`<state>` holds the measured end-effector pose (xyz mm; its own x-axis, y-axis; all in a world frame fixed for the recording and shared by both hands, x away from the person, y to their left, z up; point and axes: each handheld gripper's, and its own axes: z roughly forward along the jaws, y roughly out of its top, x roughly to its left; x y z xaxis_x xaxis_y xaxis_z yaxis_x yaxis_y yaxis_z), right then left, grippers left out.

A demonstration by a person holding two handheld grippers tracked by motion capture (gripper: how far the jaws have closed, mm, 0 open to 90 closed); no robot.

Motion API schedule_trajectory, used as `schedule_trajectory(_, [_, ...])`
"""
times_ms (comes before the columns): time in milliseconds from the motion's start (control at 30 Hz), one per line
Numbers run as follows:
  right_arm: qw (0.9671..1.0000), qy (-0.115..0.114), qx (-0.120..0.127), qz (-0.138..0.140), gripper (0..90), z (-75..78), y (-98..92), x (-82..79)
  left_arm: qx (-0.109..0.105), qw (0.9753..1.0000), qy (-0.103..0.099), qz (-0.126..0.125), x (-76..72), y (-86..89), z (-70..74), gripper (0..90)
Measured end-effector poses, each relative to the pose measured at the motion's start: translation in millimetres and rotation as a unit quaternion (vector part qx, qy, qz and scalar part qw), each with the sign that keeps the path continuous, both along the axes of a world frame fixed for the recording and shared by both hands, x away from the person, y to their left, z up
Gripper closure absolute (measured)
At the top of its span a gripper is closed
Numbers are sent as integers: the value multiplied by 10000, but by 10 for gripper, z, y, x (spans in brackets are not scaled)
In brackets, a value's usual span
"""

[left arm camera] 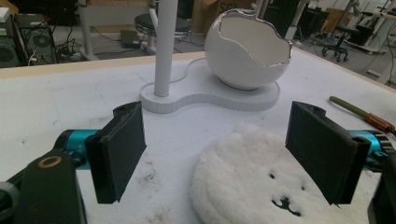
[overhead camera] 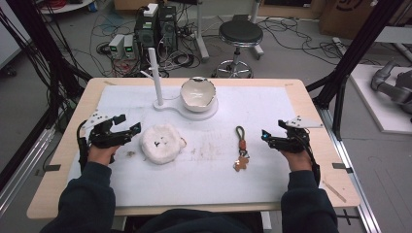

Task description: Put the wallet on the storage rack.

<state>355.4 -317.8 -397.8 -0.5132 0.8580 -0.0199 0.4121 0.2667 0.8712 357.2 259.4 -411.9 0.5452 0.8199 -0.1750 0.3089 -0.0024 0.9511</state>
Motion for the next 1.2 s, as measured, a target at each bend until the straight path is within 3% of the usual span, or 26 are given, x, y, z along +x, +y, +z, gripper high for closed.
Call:
schedule_trajectory(400, [10000,21,51,4,208,-14,-33,-10,88,9998,169,-83,85,-112,-38,213])
schedule_trajectory(600, [10000,65,58,44,208,-37,-16,-5,374,9986,338,-178,139,-252,-82,240])
schedule_trajectory(667, [9999,77,40,84,208,-38,5,-13,542,9968,540,-229,171,-309,-133,240])
schedule_trajectory(700, [9999,77,40,84,208,-38,5,-13,542,9968,540,-229,171,-309,-133,240])
schedule_trajectory(733, [9999,67,19,104,208,-40,26,-14,656,9951,674,-308,179,-344,-162,241])
schedule_trajectory(800, [9998,82,-8,154,208,-44,46,-7,737,9940,727,-364,181,-360,-175,261])
schedule_trajectory(833, [9998,79,-28,172,208,-47,56,-2,925,9918,793,-395,181,-382,-195,271])
schedule_trajectory(933, [9997,103,-57,196,209,-52,81,0,974,9902,898,-443,182,-392,-212,291])
schedule_trajectory(967, [9997,111,-94,213,209,-55,100,2,1091,9875,1024,-496,185,-401,-232,307])
schedule_trajectory(1000, [9997,111,-94,213,209,-55,100,2,1091,9875,1024,-496,185,-401,-232,307])
schedule_trajectory(1067, [9995,121,-102,265,209,-56,137,-1,1230,9840,1181,-520,196,-416,-262,330])
schedule_trajectory(1133, [9994,131,-106,290,209,-56,150,-5,1386,9785,1397,-609,207,-436,-307,353])
schedule_trajectory(1167, [9995,128,-100,282,209,-55,163,-8,1435,9771,1452,-602,211,-443,-322,354])
schedule_trajectory(1200, [9994,139,-106,310,209,-54,181,-16,1397,9773,1474,-603,218,-439,-323,364])
